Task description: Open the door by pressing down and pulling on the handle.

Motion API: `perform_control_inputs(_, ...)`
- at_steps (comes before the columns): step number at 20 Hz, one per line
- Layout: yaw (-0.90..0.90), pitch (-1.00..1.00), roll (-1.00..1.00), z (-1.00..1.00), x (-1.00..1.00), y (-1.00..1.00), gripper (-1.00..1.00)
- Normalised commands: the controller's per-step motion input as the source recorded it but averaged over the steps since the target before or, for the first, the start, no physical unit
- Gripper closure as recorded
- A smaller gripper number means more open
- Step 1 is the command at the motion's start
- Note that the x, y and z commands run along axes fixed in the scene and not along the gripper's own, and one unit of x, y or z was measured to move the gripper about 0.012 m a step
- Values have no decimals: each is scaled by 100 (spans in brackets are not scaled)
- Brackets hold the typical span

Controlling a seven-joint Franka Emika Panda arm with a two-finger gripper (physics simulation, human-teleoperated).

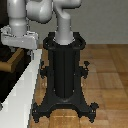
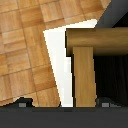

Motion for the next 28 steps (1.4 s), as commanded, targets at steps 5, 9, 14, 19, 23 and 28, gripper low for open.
perform_control_inputs(5, 0, 0, 0, -60, 0, -60, -100)
perform_control_inputs(9, 0, 0, 0, 0, 0, 0, 100)
perform_control_inputs(14, 0, 0, 0, 0, 0, 0, 100)
perform_control_inputs(19, 0, 0, 0, 0, 0, 0, 100)
perform_control_inputs(23, 0, -11, 0, -50, 0, 0, 100)
perform_control_inputs(28, 0, -9, 0, -60, 0, 0, 100)
